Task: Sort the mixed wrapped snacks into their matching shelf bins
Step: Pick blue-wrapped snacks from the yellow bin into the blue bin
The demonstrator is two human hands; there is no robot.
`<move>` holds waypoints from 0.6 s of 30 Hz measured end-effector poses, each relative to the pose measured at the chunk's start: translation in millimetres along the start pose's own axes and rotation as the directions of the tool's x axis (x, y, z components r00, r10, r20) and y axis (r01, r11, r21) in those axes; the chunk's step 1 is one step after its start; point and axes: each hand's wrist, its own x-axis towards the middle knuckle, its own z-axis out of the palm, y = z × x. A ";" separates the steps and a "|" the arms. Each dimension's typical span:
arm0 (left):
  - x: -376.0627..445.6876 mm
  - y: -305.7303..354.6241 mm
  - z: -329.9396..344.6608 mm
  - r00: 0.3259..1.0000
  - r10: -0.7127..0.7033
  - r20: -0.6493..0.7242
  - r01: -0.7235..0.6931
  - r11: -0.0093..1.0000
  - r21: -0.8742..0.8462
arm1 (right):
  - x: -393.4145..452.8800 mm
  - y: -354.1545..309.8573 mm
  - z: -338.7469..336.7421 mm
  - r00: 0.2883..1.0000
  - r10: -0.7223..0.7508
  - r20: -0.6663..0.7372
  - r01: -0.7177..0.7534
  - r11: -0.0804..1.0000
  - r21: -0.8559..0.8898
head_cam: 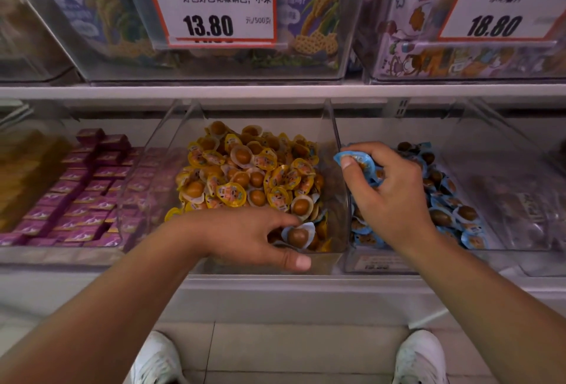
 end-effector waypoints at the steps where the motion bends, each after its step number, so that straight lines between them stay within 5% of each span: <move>1: 2.4 -0.9 2.9 0.999 0.020 -0.031 -0.020 0.999 0.026 | 0.2 -0.9 0.3 1.000 -0.001 -0.002 0.001 1.000 0.002; 8: 12.1 -11.4 15.7 0.962 0.102 -0.255 -0.124 0.990 -0.072 | 2.2 -7.0 3.2 0.999 -0.011 -0.052 0.011 1.000 0.010; 12: 13.2 -15.3 10.2 0.839 -0.072 -0.540 -0.168 0.908 -0.383 | 8.7 -17.4 4.4 0.992 -0.034 -0.123 0.036 0.999 0.016; 15: 15.5 -14.7 -4.5 0.675 -0.450 -0.584 -0.321 0.534 -0.782 | 10.9 -32.6 7.7 0.985 -0.014 -0.171 0.025 0.998 0.065; 18: 15.8 -11.8 -17.3 0.630 -0.591 -0.503 -0.497 0.190 -0.846 | 8.2 -53.2 16.4 0.988 0.031 -0.150 -0.005 0.986 0.168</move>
